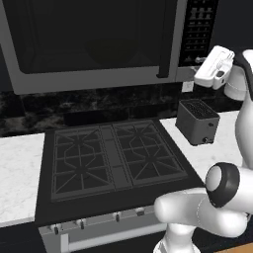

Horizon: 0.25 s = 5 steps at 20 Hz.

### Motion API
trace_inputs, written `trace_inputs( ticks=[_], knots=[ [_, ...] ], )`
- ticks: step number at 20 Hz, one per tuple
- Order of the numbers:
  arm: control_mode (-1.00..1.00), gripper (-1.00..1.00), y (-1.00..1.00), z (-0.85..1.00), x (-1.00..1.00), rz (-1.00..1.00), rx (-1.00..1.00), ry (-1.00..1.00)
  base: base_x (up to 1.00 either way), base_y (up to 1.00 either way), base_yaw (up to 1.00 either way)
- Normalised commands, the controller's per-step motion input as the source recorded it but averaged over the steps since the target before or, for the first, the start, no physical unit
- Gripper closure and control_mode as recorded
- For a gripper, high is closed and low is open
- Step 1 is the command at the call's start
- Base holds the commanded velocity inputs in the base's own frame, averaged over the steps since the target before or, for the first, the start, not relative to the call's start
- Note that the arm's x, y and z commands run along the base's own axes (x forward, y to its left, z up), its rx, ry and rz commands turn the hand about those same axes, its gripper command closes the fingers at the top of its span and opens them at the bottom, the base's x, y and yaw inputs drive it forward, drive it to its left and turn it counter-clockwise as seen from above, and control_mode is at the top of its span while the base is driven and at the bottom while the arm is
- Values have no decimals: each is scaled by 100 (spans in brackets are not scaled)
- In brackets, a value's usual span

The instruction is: Pick the lime from the sink and place it in the bowl. Then pick the bowl and place it in the microwave. Then close the microwave door and press the start button.

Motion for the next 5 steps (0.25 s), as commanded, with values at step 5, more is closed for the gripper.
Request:
trace_inputs(
  ticks=[5],
  knots=[
    [-100,-100,14,-5,-56,-1,2,0,0,0,0]
  ],
)
